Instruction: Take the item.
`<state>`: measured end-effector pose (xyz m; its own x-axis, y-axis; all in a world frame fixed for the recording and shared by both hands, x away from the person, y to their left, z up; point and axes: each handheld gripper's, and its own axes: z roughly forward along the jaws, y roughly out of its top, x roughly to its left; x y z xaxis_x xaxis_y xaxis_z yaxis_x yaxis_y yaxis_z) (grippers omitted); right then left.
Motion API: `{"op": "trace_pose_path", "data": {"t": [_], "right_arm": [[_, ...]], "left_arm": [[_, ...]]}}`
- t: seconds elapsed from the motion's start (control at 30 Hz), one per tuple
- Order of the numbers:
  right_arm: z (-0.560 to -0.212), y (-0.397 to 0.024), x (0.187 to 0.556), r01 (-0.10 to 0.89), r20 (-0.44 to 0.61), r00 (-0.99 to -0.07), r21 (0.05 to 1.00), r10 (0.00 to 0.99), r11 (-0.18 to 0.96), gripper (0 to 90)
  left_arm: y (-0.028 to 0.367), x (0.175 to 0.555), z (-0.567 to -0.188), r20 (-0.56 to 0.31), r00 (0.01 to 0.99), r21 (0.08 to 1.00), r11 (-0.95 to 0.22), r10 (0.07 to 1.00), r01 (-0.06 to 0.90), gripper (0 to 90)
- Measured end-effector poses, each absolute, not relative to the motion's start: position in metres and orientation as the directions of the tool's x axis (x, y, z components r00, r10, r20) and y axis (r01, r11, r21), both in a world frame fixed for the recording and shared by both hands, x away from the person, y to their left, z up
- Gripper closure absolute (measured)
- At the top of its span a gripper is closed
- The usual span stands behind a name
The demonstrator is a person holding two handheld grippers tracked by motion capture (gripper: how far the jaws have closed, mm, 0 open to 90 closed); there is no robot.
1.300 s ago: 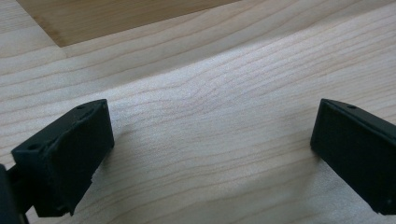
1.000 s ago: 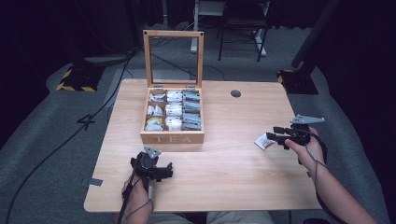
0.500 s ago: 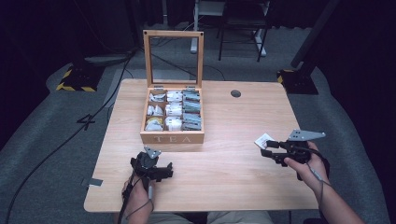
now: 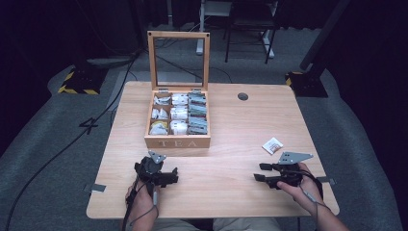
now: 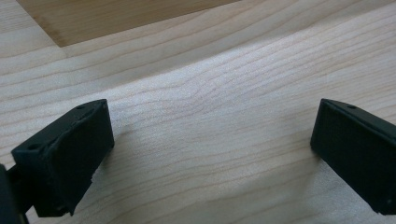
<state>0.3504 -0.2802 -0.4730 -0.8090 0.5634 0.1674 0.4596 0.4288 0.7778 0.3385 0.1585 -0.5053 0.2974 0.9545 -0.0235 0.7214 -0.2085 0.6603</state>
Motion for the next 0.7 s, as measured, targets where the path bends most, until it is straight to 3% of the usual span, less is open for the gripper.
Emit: {"op": "trace_pose_path", "data": {"t": [0.43, 0.6, 0.7], "right_arm": [[-0.499, -0.261, 0.344, 0.405, 0.059, -0.833, 0.743, 0.551, 0.533, 38.7], [-0.504, -0.253, 0.34, 0.351, -0.006, -0.848, 0.743, 0.531, 0.57, 22.1], [-0.504, -0.251, 0.34, 0.353, -0.006, -0.848, 0.739, 0.53, 0.573, 19.5]], "left_arm": [[0.158, 0.338, -0.505, -0.023, 0.297, 0.66, -0.209, 0.954, 0.721, 0.0], [0.158, 0.338, -0.505, -0.024, 0.297, 0.661, -0.208, 0.955, 0.721, 0.0], [0.159, 0.338, -0.505, -0.022, 0.297, 0.661, -0.209, 0.955, 0.721, 0.0]]}}
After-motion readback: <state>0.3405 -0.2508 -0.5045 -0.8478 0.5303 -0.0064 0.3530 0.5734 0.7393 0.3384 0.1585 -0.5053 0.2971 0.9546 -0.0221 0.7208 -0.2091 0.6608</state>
